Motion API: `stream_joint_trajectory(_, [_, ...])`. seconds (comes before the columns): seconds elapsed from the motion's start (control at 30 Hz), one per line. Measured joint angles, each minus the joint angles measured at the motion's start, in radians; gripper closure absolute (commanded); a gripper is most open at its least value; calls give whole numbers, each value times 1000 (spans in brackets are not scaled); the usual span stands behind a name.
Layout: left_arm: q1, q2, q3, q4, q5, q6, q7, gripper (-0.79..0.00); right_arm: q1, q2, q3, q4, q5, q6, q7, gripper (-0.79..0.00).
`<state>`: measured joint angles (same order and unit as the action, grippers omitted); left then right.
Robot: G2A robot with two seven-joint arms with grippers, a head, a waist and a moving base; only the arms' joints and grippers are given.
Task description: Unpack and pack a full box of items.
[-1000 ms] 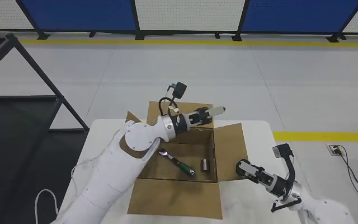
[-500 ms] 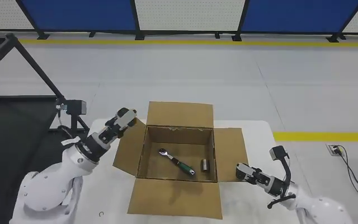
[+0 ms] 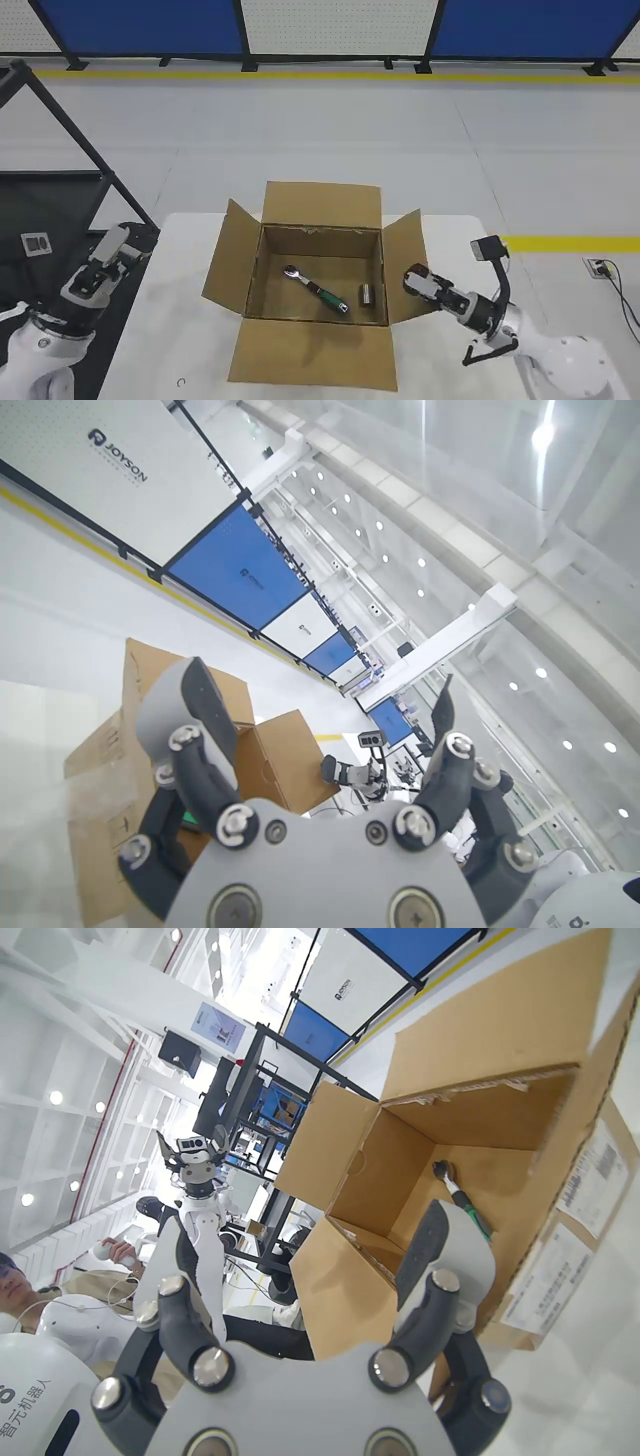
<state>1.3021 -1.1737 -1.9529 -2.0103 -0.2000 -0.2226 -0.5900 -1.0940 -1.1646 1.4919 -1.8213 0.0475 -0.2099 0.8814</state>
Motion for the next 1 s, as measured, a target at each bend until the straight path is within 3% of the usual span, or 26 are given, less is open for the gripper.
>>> stream_joint_trajectory(0.3, [135, 2, -137, 33, -127, -89, -14, -785, 366, -44, -359, 124, -195, 113, 33, -785])
stream_joint_trajectory(0.5, [187, 3, -154, 66, -239, -121, -83, -785, 582, -97, -556, 283, -227, 178, -20, -785])
stream_joint_trajectory(1.0, [188, 3, -151, 67, -249, -121, -91, -785, 588, -98, -570, 274, -243, 177, -17, -785])
